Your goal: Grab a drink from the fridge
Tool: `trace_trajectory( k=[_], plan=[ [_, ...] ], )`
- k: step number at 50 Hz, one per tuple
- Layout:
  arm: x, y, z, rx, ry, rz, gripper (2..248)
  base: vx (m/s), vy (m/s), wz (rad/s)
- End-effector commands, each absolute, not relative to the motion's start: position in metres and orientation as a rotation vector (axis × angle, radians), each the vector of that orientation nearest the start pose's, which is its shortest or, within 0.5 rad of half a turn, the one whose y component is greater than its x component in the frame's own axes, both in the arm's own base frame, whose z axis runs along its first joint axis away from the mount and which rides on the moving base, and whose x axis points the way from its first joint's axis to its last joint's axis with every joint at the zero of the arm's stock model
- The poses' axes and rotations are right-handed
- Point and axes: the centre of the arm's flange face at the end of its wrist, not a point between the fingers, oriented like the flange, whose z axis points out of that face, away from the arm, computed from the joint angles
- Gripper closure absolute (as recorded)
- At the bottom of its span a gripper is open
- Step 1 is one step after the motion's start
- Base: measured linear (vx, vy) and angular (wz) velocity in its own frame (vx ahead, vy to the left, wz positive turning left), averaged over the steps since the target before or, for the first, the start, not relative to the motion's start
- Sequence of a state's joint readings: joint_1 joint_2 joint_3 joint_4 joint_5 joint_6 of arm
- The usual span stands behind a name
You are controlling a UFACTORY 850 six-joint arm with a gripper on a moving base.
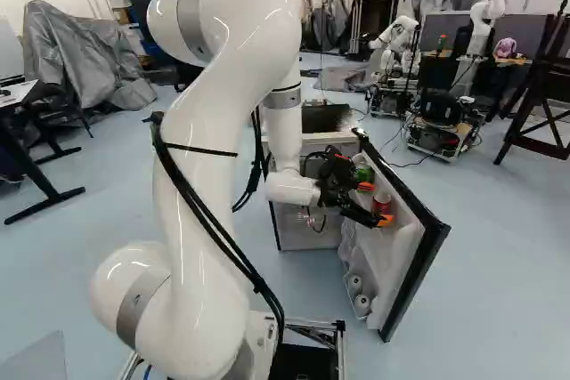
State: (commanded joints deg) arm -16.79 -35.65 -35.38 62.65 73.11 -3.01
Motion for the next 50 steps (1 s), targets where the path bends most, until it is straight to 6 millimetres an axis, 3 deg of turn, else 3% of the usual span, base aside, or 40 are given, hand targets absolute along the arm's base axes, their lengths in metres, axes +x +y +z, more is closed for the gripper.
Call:
trace_trajectory(
  k=[50],
  plan=[
    [0.361,-0.192,0.23,1.676,-1.203,1.153,3,0.0,0.0,0.0]
  ],
)
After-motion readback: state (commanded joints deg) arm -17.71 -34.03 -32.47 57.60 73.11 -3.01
